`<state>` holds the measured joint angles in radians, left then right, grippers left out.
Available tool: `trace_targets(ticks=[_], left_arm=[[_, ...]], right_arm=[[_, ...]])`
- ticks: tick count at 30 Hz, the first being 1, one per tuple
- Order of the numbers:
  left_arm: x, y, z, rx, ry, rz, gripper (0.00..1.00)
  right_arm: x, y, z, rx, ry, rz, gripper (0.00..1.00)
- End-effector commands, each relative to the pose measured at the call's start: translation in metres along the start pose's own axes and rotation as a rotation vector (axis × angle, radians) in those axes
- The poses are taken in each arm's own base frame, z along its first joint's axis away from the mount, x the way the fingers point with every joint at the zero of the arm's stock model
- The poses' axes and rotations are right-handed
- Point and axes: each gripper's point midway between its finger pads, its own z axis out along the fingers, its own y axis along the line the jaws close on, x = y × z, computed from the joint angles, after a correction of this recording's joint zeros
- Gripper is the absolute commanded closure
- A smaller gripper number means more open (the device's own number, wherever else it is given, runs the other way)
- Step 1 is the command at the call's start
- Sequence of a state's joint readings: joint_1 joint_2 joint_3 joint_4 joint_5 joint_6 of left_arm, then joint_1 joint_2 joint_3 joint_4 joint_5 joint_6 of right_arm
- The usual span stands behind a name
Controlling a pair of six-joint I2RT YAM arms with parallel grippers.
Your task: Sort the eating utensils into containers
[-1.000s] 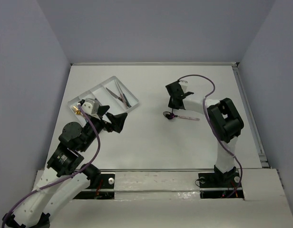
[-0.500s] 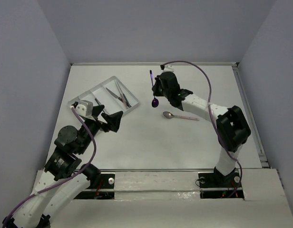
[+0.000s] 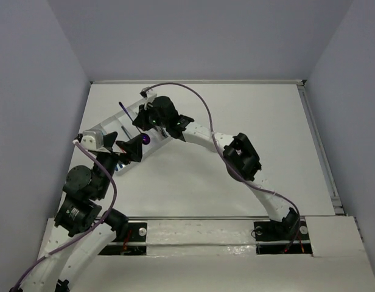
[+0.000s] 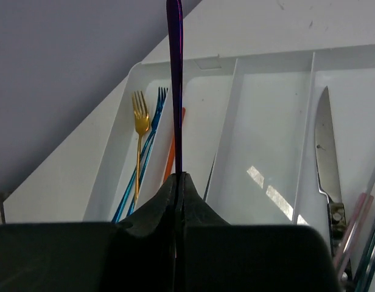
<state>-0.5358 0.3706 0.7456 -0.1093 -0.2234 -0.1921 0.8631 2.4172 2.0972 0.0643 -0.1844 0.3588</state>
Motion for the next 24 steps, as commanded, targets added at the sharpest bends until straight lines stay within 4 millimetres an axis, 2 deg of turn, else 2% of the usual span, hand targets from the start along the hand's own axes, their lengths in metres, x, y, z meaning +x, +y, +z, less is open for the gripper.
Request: trace_targets(ticks=[1, 2, 3, 9, 12, 13, 16, 17, 18, 21, 24], left_arm=[[-0.002, 0.000, 0.011, -0.006, -0.009, 0.001, 0.01], [-0.001, -0.001, 0.011, 0.000, -0.002, 0.003, 0.01], [0.000, 0.000, 0.013, -0.001, 0.002, 0.005, 0.01], [-0.001, 0.000, 0.013, 0.000, -0.003, 0.004, 0.01], [0.001, -0.001, 0.015, 0.013, 0.004, 0.008, 0.01], [0.001, -0.002, 0.015, 0.020, 0.008, 0.009, 0.01], [0.001, -0.002, 0.015, 0.018, 0.009, 0.011, 0.01], [0.001, -0.002, 0.015, 0.018, 0.008, 0.011, 0.01], [0.000, -0.002, 0.015, 0.019, 0.005, 0.010, 0.01], [0.000, 0.000, 0.015, 0.010, 0.005, 0.012, 0.01], [0.002, -0.001, 0.016, 0.016, 0.011, 0.013, 0.01]], right_arm=[[-0.036, 0.005, 0.020, -0.078, -0.092, -0.022, 1.00], [-0.049, 0.017, 0.023, -0.100, -0.124, -0.031, 1.00], [-0.026, 0.004, 0.035, -0.078, -0.085, -0.021, 1.00], [0.003, -0.022, 0.049, -0.011, -0.061, -0.045, 0.98], [0.012, -0.025, 0.053, -0.016, -0.041, -0.053, 0.97], [0.019, -0.025, 0.055, -0.026, -0.029, -0.052, 0.94], [0.023, -0.026, 0.055, -0.030, -0.021, -0.045, 0.78], [0.024, -0.025, 0.054, -0.033, -0.017, -0.045, 0.67], [0.022, -0.024, 0.052, -0.035, -0.016, -0.052, 0.63], [0.001, -0.013, 0.043, -0.051, -0.040, -0.075, 0.52], [-0.033, 0.006, 0.026, -0.083, -0.083, -0.105, 0.50]])
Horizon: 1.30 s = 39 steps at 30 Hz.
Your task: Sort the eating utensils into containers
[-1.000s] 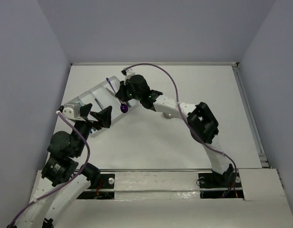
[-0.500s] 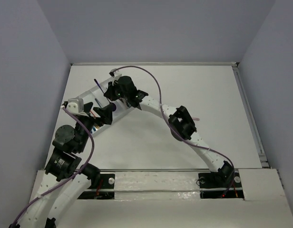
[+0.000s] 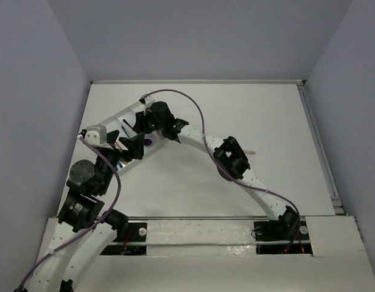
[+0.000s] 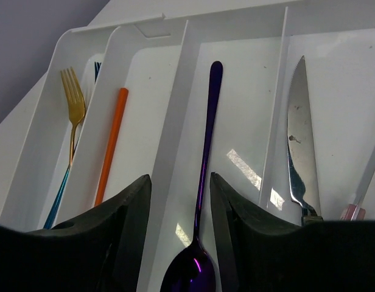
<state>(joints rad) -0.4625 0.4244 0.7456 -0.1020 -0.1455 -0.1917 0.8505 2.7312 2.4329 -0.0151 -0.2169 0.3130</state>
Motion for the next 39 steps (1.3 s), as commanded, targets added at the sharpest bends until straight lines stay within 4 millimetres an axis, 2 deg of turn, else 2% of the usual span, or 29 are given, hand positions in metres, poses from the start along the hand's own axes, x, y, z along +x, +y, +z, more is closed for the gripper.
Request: trace_targets(ticks=[1, 2, 3, 5, 6, 7, 8, 9, 10, 11, 12, 13, 14, 15, 16, 17, 18, 20, 21, 24, 27, 30, 32, 36, 39], left_arm=[[-0.008, -0.005, 0.004, 0.024, -0.028, -0.005, 0.01], [-0.008, -0.005, 0.004, 0.024, -0.028, -0.007, 0.01], [-0.008, -0.005, 0.004, 0.024, -0.030, -0.007, 0.01], [-0.009, -0.005, 0.003, 0.023, -0.030, -0.007, 0.01], [-0.011, -0.005, 0.002, 0.021, -0.037, -0.008, 0.01], [-0.010, -0.004, 0.001, 0.020, -0.037, -0.010, 0.01], [-0.011, -0.004, 0.000, 0.021, -0.040, -0.010, 0.01], [-0.013, -0.005, -0.002, 0.026, -0.048, -0.013, 0.01], [-0.014, -0.006, -0.003, 0.030, -0.052, -0.016, 0.01], [-0.015, -0.007, -0.004, 0.038, -0.056, -0.017, 0.01], [-0.017, -0.009, -0.005, 0.048, -0.061, -0.019, 0.01], [-0.018, -0.010, -0.006, 0.056, -0.065, -0.020, 0.01], [-0.018, -0.011, -0.006, 0.059, -0.066, -0.021, 0.01], [-0.020, -0.013, -0.007, 0.068, -0.070, -0.024, 0.01], [-0.020, -0.013, -0.008, 0.069, -0.070, -0.024, 0.01], [-0.021, -0.013, -0.008, 0.069, -0.073, -0.024, 0.01], [-0.020, -0.014, -0.009, 0.077, -0.071, -0.025, 0.01], [-0.021, -0.013, -0.009, 0.071, -0.072, -0.024, 0.01], [-0.021, -0.014, -0.009, 0.074, -0.073, -0.026, 0.01], [-0.023, -0.014, -0.012, 0.073, -0.081, -0.027, 0.01], [-0.024, -0.013, -0.013, 0.070, -0.086, -0.030, 0.01], [-0.025, -0.015, -0.015, 0.079, -0.091, -0.033, 0.01], [-0.026, -0.015, -0.015, 0.078, -0.093, -0.033, 0.01], [-0.026, -0.014, -0.016, 0.075, -0.095, -0.035, 0.01], [-0.028, -0.014, -0.017, 0.075, -0.101, -0.036, 0.01]], right_arm=[[-0.094, 0.047, -0.039, -0.084, -0.152, -0.083, 0.50], [-0.101, 0.052, -0.045, -0.089, -0.158, -0.087, 0.50], [-0.114, 0.051, -0.060, -0.083, -0.170, -0.101, 0.50], [-0.118, 0.055, -0.078, -0.074, -0.167, -0.119, 0.50], [-0.114, 0.047, -0.100, -0.043, -0.153, -0.137, 0.50], [-0.110, 0.036, -0.114, -0.015, -0.145, -0.144, 0.50], [-0.102, 0.026, -0.128, 0.015, -0.132, -0.148, 0.49], [-0.083, 0.001, -0.158, 0.082, -0.093, -0.144, 0.48], [-0.087, -0.012, -0.162, 0.102, -0.100, -0.146, 0.48], [-0.062, -0.032, -0.192, 0.177, -0.054, -0.123, 0.46], [-0.049, -0.050, -0.212, 0.229, -0.020, -0.099, 0.45], [-0.011, -0.088, -0.240, 0.315, 0.058, -0.046, 0.45], [-0.021, -0.094, -0.268, 0.360, 0.030, -0.036, 0.43], [0.010, -0.125, -0.298, 0.452, 0.090, 0.016, 0.43], [0.000, -0.118, -0.306, 0.449, 0.074, 0.012, 0.43], [0.008, -0.136, -0.335, 0.519, 0.079, 0.039, 0.43], [0.023, -0.143, -0.349, 0.548, 0.127, 0.056, 0.44], [0.038, -0.155, -0.367, 0.603, 0.171, 0.072, 0.46], [0.055, -0.162, -0.377, 0.640, 0.236, 0.086, 0.46], [0.075, -0.176, -0.392, 0.737, 0.321, 0.062, 0.45], [0.077, -0.190, -0.407, 0.823, 0.358, 0.039, 0.45], [0.079, -0.196, -0.409, 0.816, 0.394, -0.003, 0.40], [0.081, -0.195, -0.403, 0.770, 0.435, -0.035, 0.37], [0.097, -0.193, -0.397, 0.687, 0.555, -0.071, 0.25], [0.109, -0.194, -0.391, 0.641, 0.633, -0.075, 0.22]])
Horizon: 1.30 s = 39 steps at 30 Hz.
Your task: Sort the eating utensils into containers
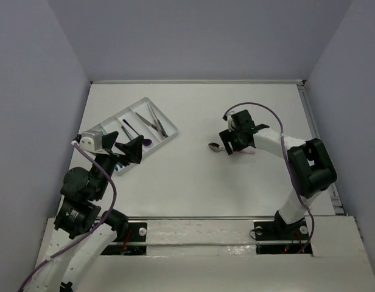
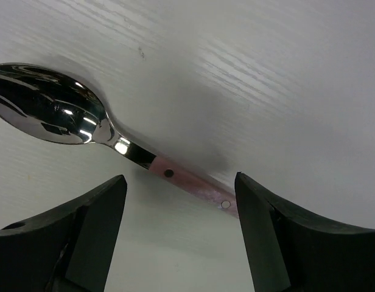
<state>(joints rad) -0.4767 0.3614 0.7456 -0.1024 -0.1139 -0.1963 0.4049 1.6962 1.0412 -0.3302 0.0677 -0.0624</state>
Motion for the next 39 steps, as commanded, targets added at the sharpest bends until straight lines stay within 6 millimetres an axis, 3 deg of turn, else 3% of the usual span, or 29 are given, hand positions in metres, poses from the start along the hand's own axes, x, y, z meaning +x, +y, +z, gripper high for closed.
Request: trace_targets(ticks=[1, 4, 6, 7, 11, 14, 18, 23, 25, 27, 29, 30, 31, 32, 33, 34, 35, 37, 39], left_arm=[[-0.014, -0.004, -0.002, 0.011, -0.051, -0.017, 0.01], [-0.015, -0.003, -0.002, 0.008, -0.051, -0.017, 0.01], [-0.014, -0.003, -0.001, 0.008, -0.050, -0.016, 0.01], [-0.014, -0.003, -0.001, 0.004, -0.048, -0.015, 0.01], [-0.014, -0.003, -0.001, 0.008, -0.050, -0.016, 0.01], [-0.015, -0.004, -0.001, 0.011, -0.051, -0.017, 0.01], [-0.013, -0.004, 0.000, 0.008, -0.045, -0.016, 0.01], [-0.013, -0.003, 0.000, 0.005, -0.044, -0.016, 0.01], [-0.013, -0.004, 0.000, 0.008, -0.045, -0.016, 0.01], [-0.014, -0.005, 0.000, 0.016, -0.049, -0.019, 0.01], [-0.016, -0.006, -0.001, 0.018, -0.053, -0.021, 0.01], [-0.015, -0.005, -0.001, 0.015, -0.051, -0.021, 0.01], [-0.015, -0.005, 0.000, 0.014, -0.050, -0.022, 0.01], [-0.014, -0.004, -0.001, 0.013, -0.050, -0.022, 0.01], [-0.014, -0.004, 0.000, 0.012, -0.047, -0.020, 0.01], [-0.013, -0.004, 0.000, 0.009, -0.048, -0.020, 0.01], [-0.013, -0.003, 0.000, 0.008, -0.048, -0.020, 0.01], [-0.013, -0.003, 0.000, 0.006, -0.047, -0.020, 0.01], [-0.014, -0.004, 0.000, 0.009, -0.050, -0.019, 0.01]], right_arm=[[0.000, 0.005, 0.006, -0.064, 0.077, -0.104, 0.22], [0.005, 0.016, 0.018, -0.127, 0.102, -0.117, 0.22], [0.015, 0.025, 0.025, -0.174, 0.145, -0.112, 0.32], [0.019, 0.030, 0.026, -0.205, 0.157, -0.104, 0.45], [0.035, 0.045, 0.028, -0.273, 0.175, -0.054, 0.81], [0.039, 0.060, 0.025, -0.297, 0.163, -0.041, 0.92], [0.020, 0.080, 0.016, -0.329, 0.107, -0.045, 1.00], [-0.019, 0.082, -0.006, -0.284, 0.012, -0.038, 1.00], [-0.055, 0.100, -0.030, -0.321, -0.100, -0.060, 1.00], [-0.099, 0.140, -0.051, -0.418, -0.238, -0.062, 1.00], [-0.127, 0.174, -0.061, -0.511, -0.314, -0.080, 1.00], [-0.160, 0.199, -0.079, -0.561, -0.400, -0.090, 1.00], [-0.165, 0.213, -0.063, -0.576, -0.389, -0.088, 1.00], [-0.177, 0.225, -0.062, -0.597, -0.418, -0.085, 1.00], [-0.194, 0.238, -0.064, -0.634, -0.460, -0.067, 1.00], [-0.224, 0.250, -0.077, -0.667, -0.527, -0.059, 1.00], [-0.222, 0.267, -0.055, -0.685, -0.498, -0.054, 1.00], [-0.241, 0.283, -0.049, -0.715, -0.520, -0.037, 1.00], [-0.263, 0.312, -0.043, -0.750, -0.572, -0.034, 1.00]])
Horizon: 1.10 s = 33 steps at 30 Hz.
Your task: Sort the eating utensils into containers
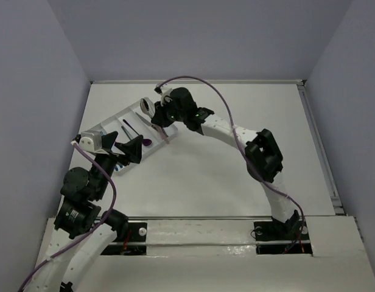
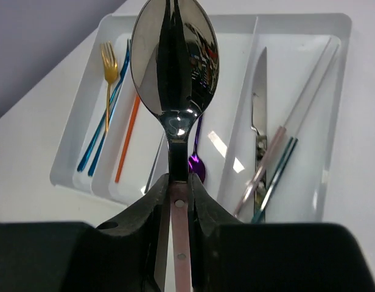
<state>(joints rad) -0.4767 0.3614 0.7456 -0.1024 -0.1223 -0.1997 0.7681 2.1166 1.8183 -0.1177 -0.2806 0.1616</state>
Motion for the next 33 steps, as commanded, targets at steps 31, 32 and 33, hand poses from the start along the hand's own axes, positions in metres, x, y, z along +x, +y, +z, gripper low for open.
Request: trace_targets(ticks=[31, 32, 33], left_arm=[[-0.011, 0.003, 0.004, -0.019, -0.041, -0.005, 0.01], [-0.010, 0.004, 0.004, -0.023, -0.039, -0.005, 0.01], [-0.010, 0.005, 0.004, -0.032, -0.038, -0.004, 0.01]], right_arm=[[-0.054, 0.036, 0.083, -0.043, -0.247, 0.042, 0.07], [-0.062, 0.039, 0.075, -0.044, -0.259, 0.037, 0.00], [-0.071, 0.041, 0.067, -0.042, -0.283, 0.021, 0.00]])
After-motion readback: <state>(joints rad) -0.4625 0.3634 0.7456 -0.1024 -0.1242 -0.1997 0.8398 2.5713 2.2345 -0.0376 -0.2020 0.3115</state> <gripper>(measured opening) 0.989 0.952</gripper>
